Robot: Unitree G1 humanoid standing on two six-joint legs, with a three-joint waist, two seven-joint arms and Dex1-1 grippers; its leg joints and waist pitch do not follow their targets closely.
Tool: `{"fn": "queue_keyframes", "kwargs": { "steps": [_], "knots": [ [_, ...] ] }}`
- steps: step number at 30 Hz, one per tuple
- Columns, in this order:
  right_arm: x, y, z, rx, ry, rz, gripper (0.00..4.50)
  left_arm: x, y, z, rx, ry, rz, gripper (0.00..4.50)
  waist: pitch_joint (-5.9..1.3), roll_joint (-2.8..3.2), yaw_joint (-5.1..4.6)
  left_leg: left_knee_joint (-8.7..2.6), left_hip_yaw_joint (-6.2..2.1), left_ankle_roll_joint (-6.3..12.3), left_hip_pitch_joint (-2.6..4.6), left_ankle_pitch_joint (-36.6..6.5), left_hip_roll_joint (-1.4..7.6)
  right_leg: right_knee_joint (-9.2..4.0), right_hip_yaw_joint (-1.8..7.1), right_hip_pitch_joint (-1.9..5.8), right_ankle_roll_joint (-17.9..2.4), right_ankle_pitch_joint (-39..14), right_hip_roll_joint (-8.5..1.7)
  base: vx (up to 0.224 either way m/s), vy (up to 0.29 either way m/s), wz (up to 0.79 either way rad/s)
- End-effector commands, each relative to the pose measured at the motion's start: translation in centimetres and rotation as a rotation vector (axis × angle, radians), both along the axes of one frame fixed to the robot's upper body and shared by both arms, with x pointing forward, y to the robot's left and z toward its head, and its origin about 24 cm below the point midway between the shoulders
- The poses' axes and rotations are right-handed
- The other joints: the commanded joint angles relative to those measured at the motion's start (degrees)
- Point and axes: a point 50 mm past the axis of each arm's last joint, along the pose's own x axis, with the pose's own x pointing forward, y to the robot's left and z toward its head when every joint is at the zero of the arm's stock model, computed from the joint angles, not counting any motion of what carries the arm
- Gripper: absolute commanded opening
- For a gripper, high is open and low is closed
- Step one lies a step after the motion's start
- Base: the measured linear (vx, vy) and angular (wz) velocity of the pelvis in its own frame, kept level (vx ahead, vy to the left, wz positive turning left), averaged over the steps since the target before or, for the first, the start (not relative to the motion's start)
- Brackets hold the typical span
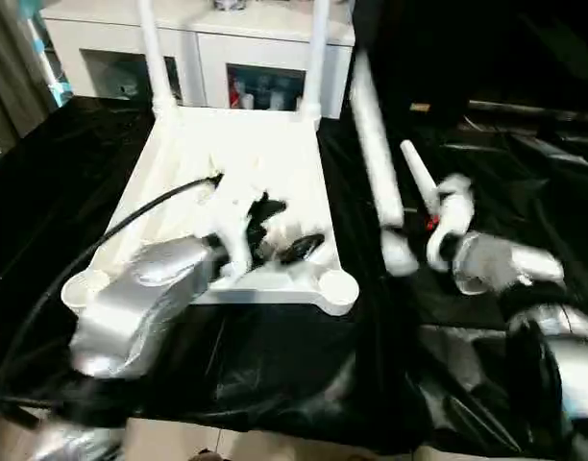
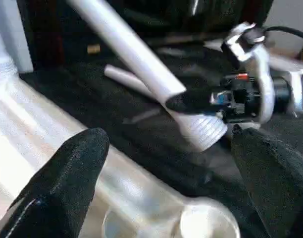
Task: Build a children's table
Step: Pick table leg
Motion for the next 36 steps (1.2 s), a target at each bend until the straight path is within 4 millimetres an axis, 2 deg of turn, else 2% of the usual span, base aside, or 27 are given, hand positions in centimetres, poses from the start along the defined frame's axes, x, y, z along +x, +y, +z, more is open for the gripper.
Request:
{"fn": "queue_keyframes", "kwargs": {
  "steps": [1, 2, 3, 4, 6, 8, 9, 10, 11, 12, 14, 16, 20, 23, 26, 27, 29, 32, 33, 35, 36],
  "knots": [
    [-0.8, 0.5, 2.5, 0.141, -0.149, 0.126, 1.94, 0.9, 0.0, 0.9, -0.114, 0.031, 0.058, 4.5, -4.86, -0.02, 0.82, -3.17, 0.3, 2.08, 0.56, -9.17, 0.58, -4.0, 2.22, 3.93, -12.51, -6.81, -2.68, 0.0, 0.0, 0.0],
    [-0.8, 0.5, 2.5, 0.141, -0.149, 0.126, 1.94, 0.9, 0.0, 0.9, -0.114, 0.031, 0.058, 4.5, -4.85, -0.36, 0.77, -3.29, 0.17, 2.69, 0.33, -8.51, 0.63, -3.96, 2.12, 4.08, -12.88, -6.69, -2.66, 0.0, 0.0, 0.0],
    [-1.8, 1.0, 2.9, 0.201, -0.187, 0.214, 1.93, 1.6, -0.6, 1.5, -0.244, 0.094, 0.06, 4.5, -4.73, -0.3, 0.85, -3.29, 0.32, 2.81, 0.42, -8.99, 0.52, -4.32, 2.1, 3.9, -12.83, -8.36, -2.62, 0.0, 0.0, 0.0],
    [-2.0, 1.0, 3.0, 0.209, -0.191, 0.224, 1.93, 1.7, -0.7, 1.6, -0.268, 0.107, 0.058, 4.5, -4.63, -0.3, 0.94, -3.22, 0.42, 2.79, 0.49, -9.31, 0.46, -4.53, 2.14, 3.86, -12.85, -9.23, -2.65, 0.0, 0.0, 0.0],
    [-2.5, 1.2, 3.0, 0.243, -0.203, 0.259, 1.93, 2.2, -1.2, 2.2, -0.385, 0.158, 0.038, 4.5, -4.57, -0.44, 1.39, -3.27, 0.35, 2.17, 0.5, -10.26, 0.31, -5.05, 1.93, 3.78, -11.74, -13.99, -2.73, 0.0, 0.0, 0.0],
    [-2.7, 1.3, 3.1, 0.255, -0.216, 0.273, 1.93, 2.6, -1.5, 2.6, -0.447, 0.182, 0.023, 4.5, -4.57, -0.37, 1.74, -3.35, 0.23, 1.62, 0.77, -10.99, 0.47, -5.28, 1.89, 3.47, -10.93, -16.12, -2.81, 0.0, 0.0, 0.0],
    [-3.0, 1.5, 3.1, 0.265, -0.224, 0.287, 1.93, 2.9, -1.8, 2.9, -0.482, 0.192, 0.013, 4.5, -4.6, -0.42, 1.69, -3.44, 0.07, 1.48, 0.51, -10.83, 0.47, -5.17, 1.8, 3.67, -10.63, -16.39, -2.83, 0.0, 0.0, 0.0],
    [-3.2, 1.6, 3.1, 0.267, -0.228, 0.302, 1.93, 3.2, -2.0, 3.3, -0.527, 0.207, 0.004, 4.5, -4.59, -0.3, 1.95, -3.46, 0.12, 1.39, 0.8, -11.11, 0.5, -5.42, 1.8, 3.37, -9.79, -17.17, -2.79, 0.0, 0.0, 0.0],
    [-3.6, 1.9, 3.2, 0.265, -0.23, 0.32, 1.93, 3.5, -2.2, 3.8, -0.584, 0.225, -0.008, 4.5, -4.51, -0.21, 1.94, -3.39, 0.19, 1.28, 0.53, -10.78, 0.23, -5.53, 1.81, 3.58, -9.28, -17.13, -2.67, 0.0, 0.0, 0.0],
    [-3.8, 2.1, 3.2, 0.263, -0.23, 0.335, 1.93, 3.7, -2.4, 4.3, -0.636, 0.243, -0.021, 4.5, -4.64, -0.28, 1.98, -3.47, -0.01, 1.33, 0.58, -10.62, 0.42, -5.45, 1.78, 3.62, -9.2, -16.66, -2.8, 0.0, 0.0, 0.0],
    [-4.1, 2.3, 3.2, 0.262, -0.228, 0.35, 1.93, 4.0, -2.6, 4.8, -0.695, 0.271, -0.041, 4.5, -4.61, -0.4, 2.1, -3.37, 0.11, 1.39, 0.48, -10.07, 0.23, -5.48, 1.77, 3.67, -9.22, -16.29, -2.75, 0.0, 0.0, 0.0],
    [-4.5, 2.6, 3.3, 0.264, -0.225, 0.382, 1.93, 3.8, -3.3, 4.8, -0.68, 0.29, -0.086, 4.5, -4.75, -0.53, 2.31, -3.46, -0.03, 1.76, 0.46, -8.99, 0.42, -5.22, 1.73, 3.7, -9.58, -14.53, -2.78, 0.0, 0.0, 0.0],
    [-4.6, 3.1, 3.2, 0.248, -0.22, 0.409, 1.93, 3.8, -3.9, 4.3, -0.65, 0.317, -0.093, 4.5, -4.73, -0.38, 2.37, -3.55, -0.04, 2.0, 0.35, -8.12, 0.51, -5.2, 1.75, 3.79, -9.63, -13.43, -2.87, 0.0, 0.0, 0.0],
    [-4.7, 3.7, 3.0, 0.201, -0.22, 0.42, 1.93, 3.7, -4.4, 4.1, -0.638, 0.327, -0.098, 4.5, -4.72, -0.39, 2.49, -3.6, -0.04, 1.83, 0.29, -7.85, 0.51, -5.31, 1.79, 3.89, -9.14, -13.42, -2.97, 0.0, 0.0, 0.0],
    [-4.6, 4.5, 3.0, 0.145, -0.233, 0.413, 1.93, 4.1, -4.3, 3.9, -0.597, 0.317, -0.038, 4.5, -4.69, -0.34, 2.49, -3.69, -0.12, 1.49, 0.33, -8.02, 0.64, -5.32, 1.77, 3.8, -9.08, -13.51, -3.04, 0.0, 0.0, 0.0],
    [-4.6, 5.0, 3.2, 0.119, -0.246, 0.418, 1.93, 4.4, -4.2, 3.7, -0.577, 0.319, 0.008, 4.5, -4.63, -0.24, 2.45, -3.75, -0.18, 1.15, 0.36, -8.58, 0.65, -5.39, 1.78, 3.78, -8.52, -13.75, -2.94, 0.0, 0.0, 0.0],
    [-4.6, 5.8, 3.4, 0.081, -0.261, 0.419, 1.93, 4.7, -4.0, 3.5, -0.567, 0.326, 0.055, 4.22, -4.63, -0.22, 2.45, -3.83, -0.22, 0.94, 0.36, -8.87, 0.66, -5.43, 1.8, 3.84, -8.02, -14.28, -3.01, 0.0, 0.0, 0.0],
    [-4.3, 6.9, 3.4, 0.016, -0.27, 0.398, 1.93, 4.8, -3.7, 3.4, -0.551, 0.321, 0.109, 4.15, -4.58, -0.07, 2.32, -3.94, -0.3, 0.25, 0.29, -9.03, 0.65, -5.41, 1.8, 3.72, -7.92, -14.01, -3.02, 0.0, 0.0, 0.0],
    [-4.2, 7.3, 3.4, -0.017, -0.273, 0.384, 1.93, 4.9, -3.6, 3.3, -0.545, 0.318, 0.132, 4.09, -4.62, -0.07, 2.32, -3.92, -0.28, -0.03, 0.45, -9.26, 0.63, -5.39, 1.8, 3.67, -8.05, -14.04, -3.02, 0.0, 0.0, 0.0],
    [-3.6, 8.4, 3.2, -0.109, -0.278, 0.33, 1.93, 5.3, -3.0, 3.4, -0.543, 0.307, 0.217, 3.73, -4.56, 0.01, 2.24, -4.0, -0.33, -0.55, 0.39, -9.61, 0.68, -5.39, 1.84, 3.59, -7.91, -14.2, -3.05, 0.0, 0.0, 0.0],
    [-3.6, 8.4, 3.2, -0.114, -0.278, 0.327, 1.93, 5.3, -2.9, 3.4, -0.543, 0.306, 0.221, 3.73, -4.55, 0.01, 2.1, -4.07, -0.36, -0.78, 0.37, -9.83, 0.63, -5.35, 1.84, 3.62, -7.83, -14.15, -3.02, 0.0, 0.0, 0.0]
  ]
}}
